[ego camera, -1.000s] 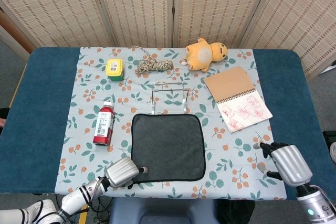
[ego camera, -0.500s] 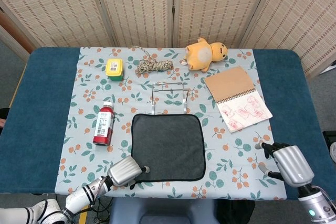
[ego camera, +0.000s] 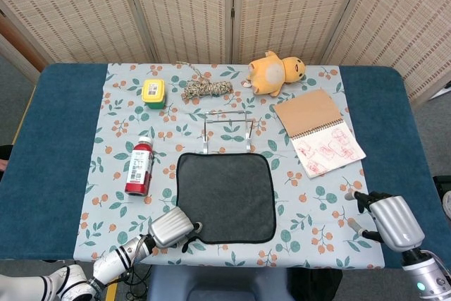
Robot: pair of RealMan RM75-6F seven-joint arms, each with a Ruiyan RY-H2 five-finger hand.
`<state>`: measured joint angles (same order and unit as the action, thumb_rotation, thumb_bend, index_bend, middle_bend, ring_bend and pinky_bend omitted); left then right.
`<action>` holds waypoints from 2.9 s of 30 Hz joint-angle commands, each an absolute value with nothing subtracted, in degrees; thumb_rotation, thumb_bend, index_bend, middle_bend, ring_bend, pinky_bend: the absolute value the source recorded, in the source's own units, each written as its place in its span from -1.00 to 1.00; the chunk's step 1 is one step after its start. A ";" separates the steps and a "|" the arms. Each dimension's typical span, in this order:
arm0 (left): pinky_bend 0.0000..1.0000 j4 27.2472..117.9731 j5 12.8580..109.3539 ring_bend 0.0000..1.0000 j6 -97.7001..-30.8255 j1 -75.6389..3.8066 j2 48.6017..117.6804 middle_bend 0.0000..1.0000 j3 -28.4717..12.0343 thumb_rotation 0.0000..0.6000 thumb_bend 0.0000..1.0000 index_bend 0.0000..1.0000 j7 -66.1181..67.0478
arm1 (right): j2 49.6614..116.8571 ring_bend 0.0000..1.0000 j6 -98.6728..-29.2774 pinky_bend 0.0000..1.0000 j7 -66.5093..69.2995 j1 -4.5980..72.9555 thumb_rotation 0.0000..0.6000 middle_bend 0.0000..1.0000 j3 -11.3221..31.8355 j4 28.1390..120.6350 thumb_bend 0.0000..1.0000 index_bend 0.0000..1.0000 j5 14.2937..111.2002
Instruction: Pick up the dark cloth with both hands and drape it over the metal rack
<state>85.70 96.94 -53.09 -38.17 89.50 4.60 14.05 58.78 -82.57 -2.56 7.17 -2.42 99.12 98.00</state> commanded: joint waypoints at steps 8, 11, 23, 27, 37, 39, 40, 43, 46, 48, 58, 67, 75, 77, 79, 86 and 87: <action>0.90 85.02 96.56 0.68 -53.70 -38.44 89.84 0.87 4.77 1.00 -0.03 0.04 13.40 | 59.42 0.08 -81.47 0.28 -3.06 7.82 1.00 0.16 -2.73 99.06 -0.60 -0.28 98.85; 0.90 85.02 96.62 0.68 -54.11 -38.36 89.58 0.87 5.02 1.00 -0.02 0.06 13.10 | 60.22 0.08 -80.01 0.28 -3.83 8.80 1.00 0.17 -3.04 99.04 -0.60 -0.28 100.02; 0.91 86.26 97.02 0.68 -55.52 -38.23 89.27 0.88 5.52 1.00 -0.02 0.05 12.53 | 70.08 0.44 -73.94 0.71 -11.55 14.53 1.00 0.63 -2.81 94.44 -0.70 -0.20 106.42; 0.91 86.58 96.74 0.68 -55.62 -38.16 89.13 0.88 5.63 1.00 -0.02 0.05 11.98 | 74.23 0.55 -72.91 0.80 -13.57 15.72 1.00 0.74 -2.79 91.50 -0.75 -0.18 107.52; 0.91 86.82 96.57 0.68 -56.06 -37.93 89.20 0.88 6.00 1.00 -0.02 0.05 11.32 | 81.83 0.61 -70.31 0.86 -13.42 18.22 1.00 0.79 -3.40 86.07 -0.77 -0.11 107.28; 0.91 86.80 96.57 0.68 -56.08 -37.93 89.22 0.88 6.04 1.00 -0.02 0.05 11.27 | 82.79 0.61 -69.72 0.86 -13.53 18.69 1.00 0.79 -3.55 85.59 -0.74 -0.10 107.19; 0.91 86.81 96.57 0.68 -56.11 -37.92 89.23 0.88 6.05 1.00 -0.02 0.05 11.27 | 83.26 0.61 -69.58 0.86 -13.65 18.87 1.00 0.79 -3.59 85.31 -0.73 -0.09 107.18; 0.91 86.83 96.42 0.68 -56.18 -37.85 89.27 0.88 6.06 1.00 -0.02 0.05 11.24 | 85.01 0.62 -68.76 0.86 -13.91 19.65 1.00 0.79 -3.85 84.17 -0.71 -0.08 107.12; 0.91 86.84 96.19 0.68 -56.19 -37.80 89.26 0.88 6.02 1.00 -0.02 0.05 11.10 | 86.20 0.62 -68.22 0.87 -14.06 20.18 1.00 0.79 -4.01 83.07 -0.70 -0.06 106.89; 0.91 86.84 96.03 0.68 -56.26 -37.74 89.29 0.88 5.99 1.00 -0.02 0.05 10.93 | 87.05 0.62 -67.91 0.88 -13.98 20.49 1.00 0.79 -4.17 82.26 -0.70 -0.06 106.65; 0.91 86.26 95.74 0.68 -56.57 -37.50 89.66 0.88 5.98 1.00 -0.02 0.05 10.57 | 90.28 0.63 -66.93 0.88 -13.59 21.84 1.00 0.79 -4.81 78.65 -0.69 -0.05 105.54; 0.91 85.84 95.62 0.68 -56.63 -37.40 89.82 0.88 6.06 1.00 -0.02 0.05 10.31 | 92.64 0.63 -66.07 0.88 -13.46 23.19 1.00 0.79 -4.86 76.72 -0.67 -0.03 104.66; 0.91 85.69 95.67 0.68 -56.94 -37.32 89.72 0.88 6.08 1.00 -0.02 0.05 9.85 | 94.26 0.63 -65.34 0.88 -13.10 24.23 1.00 0.79 -4.39 75.21 -0.56 -0.01 103.06; 0.91 85.65 95.70 0.68 -57.00 -37.29 89.70 0.88 6.11 1.00 -0.02 0.05 9.74 | 94.53 0.62 -65.32 0.88 -13.04 24.48 1.00 0.79 -4.40 74.96 -0.47 0.00 102.90; 0.91 85.62 95.72 0.68 -57.08 -37.27 89.64 0.88 6.11 1.00 -0.02 0.05 9.69 | 94.74 0.63 -65.33 0.88 -12.98 24.65 1.00 0.79 -4.48 74.72 -0.41 0.02 102.79; 0.91 85.54 95.70 0.68 -57.46 -37.20 89.28 0.88 5.96 1.00 -0.02 0.05 9.20 | 95.13 0.64 -66.13 0.88 -11.97 25.00 1.00 0.81 -5.05 73.87 -0.22 0.17 102.73; 0.91 85.56 95.62 0.68 -57.53 -37.21 89.19 0.88 5.86 1.00 -0.02 0.05 9.08 | 95.11 0.64 -66.41 0.88 -11.65 24.99 1.00 0.81 -5.03 73.95 -0.21 0.19 102.69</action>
<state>85.56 95.65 -57.50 -37.21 89.21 5.89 9.10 95.10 -66.29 -11.78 24.98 -5.01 73.94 102.70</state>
